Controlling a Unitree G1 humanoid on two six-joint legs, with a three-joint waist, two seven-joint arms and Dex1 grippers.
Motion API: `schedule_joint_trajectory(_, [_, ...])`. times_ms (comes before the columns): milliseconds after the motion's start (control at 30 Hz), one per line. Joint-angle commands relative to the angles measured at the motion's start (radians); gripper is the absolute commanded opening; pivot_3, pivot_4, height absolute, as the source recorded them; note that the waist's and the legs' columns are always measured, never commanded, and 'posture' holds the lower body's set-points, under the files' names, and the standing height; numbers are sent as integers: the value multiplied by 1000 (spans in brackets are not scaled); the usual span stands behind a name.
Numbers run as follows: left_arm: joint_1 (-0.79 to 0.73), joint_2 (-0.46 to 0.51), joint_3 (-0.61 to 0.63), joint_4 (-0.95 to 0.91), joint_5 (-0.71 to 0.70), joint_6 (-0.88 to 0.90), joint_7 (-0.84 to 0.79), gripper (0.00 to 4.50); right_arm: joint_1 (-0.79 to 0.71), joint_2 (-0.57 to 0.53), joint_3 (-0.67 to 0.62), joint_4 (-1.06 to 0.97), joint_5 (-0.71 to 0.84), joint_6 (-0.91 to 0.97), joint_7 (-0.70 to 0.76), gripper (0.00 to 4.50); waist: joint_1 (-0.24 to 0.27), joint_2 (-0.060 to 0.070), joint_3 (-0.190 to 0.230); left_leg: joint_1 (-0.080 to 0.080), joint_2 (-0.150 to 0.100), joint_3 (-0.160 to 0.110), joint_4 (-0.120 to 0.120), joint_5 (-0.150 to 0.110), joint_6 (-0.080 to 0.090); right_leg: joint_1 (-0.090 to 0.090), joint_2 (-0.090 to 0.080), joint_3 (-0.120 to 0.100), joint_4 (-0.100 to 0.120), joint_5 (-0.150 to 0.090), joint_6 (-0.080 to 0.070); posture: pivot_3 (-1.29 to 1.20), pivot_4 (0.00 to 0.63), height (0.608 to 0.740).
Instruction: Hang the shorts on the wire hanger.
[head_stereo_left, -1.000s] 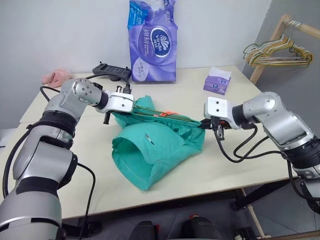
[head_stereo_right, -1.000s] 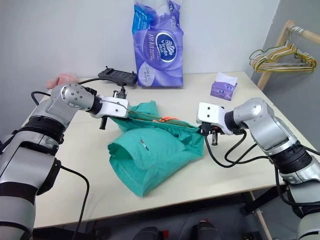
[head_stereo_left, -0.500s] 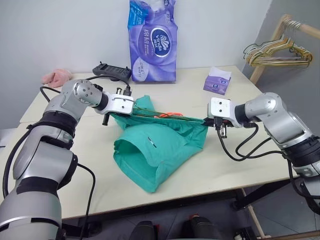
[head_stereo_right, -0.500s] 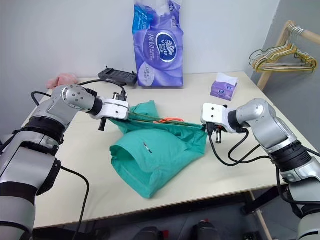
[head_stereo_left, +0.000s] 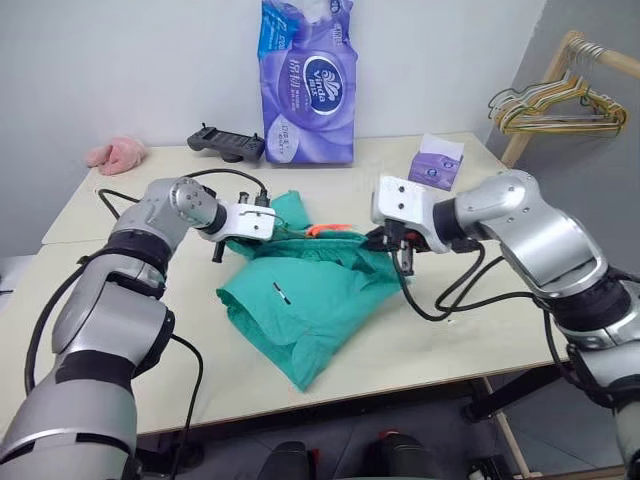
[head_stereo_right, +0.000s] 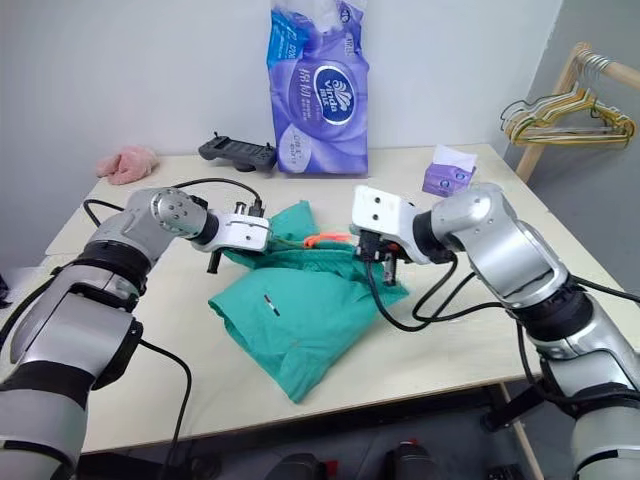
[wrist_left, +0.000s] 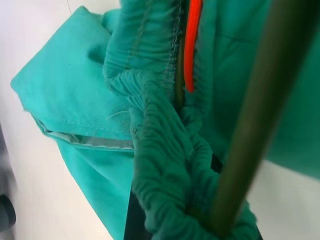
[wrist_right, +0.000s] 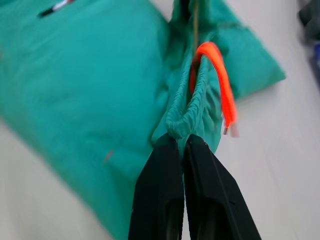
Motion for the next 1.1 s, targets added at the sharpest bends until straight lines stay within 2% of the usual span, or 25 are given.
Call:
schedule_joint_trajectory(33, [-20,-9,39,-11,-7,15,-3,0,-29,14,0,107,-98,-109,-88,54,-1,0,0,0,0,1,0,0,0,0,0,0,0,0,0,39,14,740])
schedule_joint_trajectory(133, [-14,-13,54,-19,-11,19,-8,0,-30,21,8,169,-141,-175,-107,54,-2,0,0,0,0,1,0,0,0,0,0,1,0,0,0,46,17,740])
schedule_joint_trajectory(233, [-9,-11,62,-22,-9,19,-7,0,-26,25,14,195,-170,-214,-107,745,-2,0,0,0,0,1,0,0,0,0,0,1,0,0,0,50,17,740])
schedule_joint_trajectory(600, [-18,-21,85,-19,-5,29,29,0,-1,41,9,154,-172,-197,-45,4366,-2,0,0,0,0,0,0,0,0,0,0,0,1,0,0,63,16,740])
schedule_joint_trajectory(800, [-21,-28,93,-19,-7,29,30,0,1,-8,29,177,-197,-206,10,4366,0,0,0,0,0,0,0,0,0,0,0,0,0,0,0,61,16,740])
schedule_joint_trajectory(1100, [-37,-45,99,-23,-11,32,22,0,-50,128,107,534,-342,-419,-78,4366,-3,0,0,0,0,1,0,0,0,0,0,1,1,0,0,63,11,740])
